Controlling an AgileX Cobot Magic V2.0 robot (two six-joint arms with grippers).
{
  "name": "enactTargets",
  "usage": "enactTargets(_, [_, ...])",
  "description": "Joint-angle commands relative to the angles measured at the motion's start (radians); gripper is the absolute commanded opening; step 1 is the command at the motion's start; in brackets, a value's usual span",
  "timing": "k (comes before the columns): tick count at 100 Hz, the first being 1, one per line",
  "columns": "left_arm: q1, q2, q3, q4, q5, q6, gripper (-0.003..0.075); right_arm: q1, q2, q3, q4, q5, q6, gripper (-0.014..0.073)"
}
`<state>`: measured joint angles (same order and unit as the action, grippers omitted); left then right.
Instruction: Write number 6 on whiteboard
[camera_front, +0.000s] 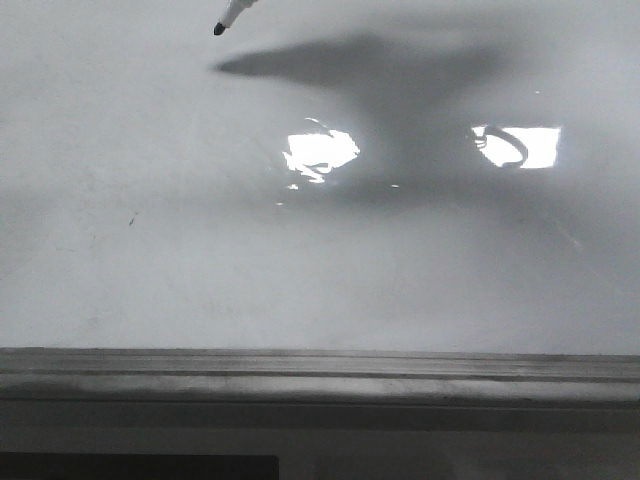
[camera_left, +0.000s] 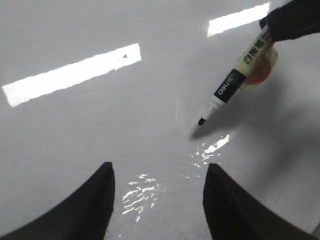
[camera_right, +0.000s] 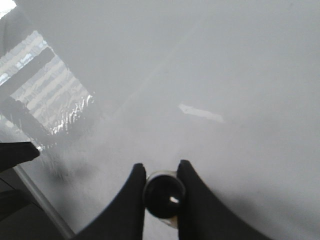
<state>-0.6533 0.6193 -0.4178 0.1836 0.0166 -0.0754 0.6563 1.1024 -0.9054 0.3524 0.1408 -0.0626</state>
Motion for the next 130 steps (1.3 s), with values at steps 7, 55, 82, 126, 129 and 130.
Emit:
enactTargets(7, [0.001, -0.003, -0.034, -0.014, -0.068, -0.01, 0.0366, -0.014, 0.041, -0.036, -0.014, -0.025, -0.009, -0.0064])
enactTargets(55, [0.001, -0.003, -0.034, -0.014, -0.068, -0.01, 0.0366, 0.034, -0.008, 0.073, -0.014, -0.025, -0.009, -0.0064])
enactTargets(82, [0.001, -0.003, -0.034, -0.014, -0.068, -0.01, 0.0366, 0.049, 0.038, 0.073, 0.001, -0.084, -0.009, -0.0064])
enactTargets(126, [-0.004, -0.003, -0.034, -0.014, -0.065, -0.01, 0.0366, 0.102, 0.019, 0.073, 0.008, -0.084, -0.009, -0.0064])
enactTargets(129, [-0.017, -0.003, -0.034, -0.011, -0.056, -0.01, 0.0366, 0.11, 0.012, 0.073, 0.008, -0.074, -0.009, -0.0064])
enactTargets(130, [-0.021, -0.003, -0.034, -0.007, -0.051, -0.008, 0.0367, 0.113, 0.008, 0.073, 0.008, -0.07, -0.009, -0.0064])
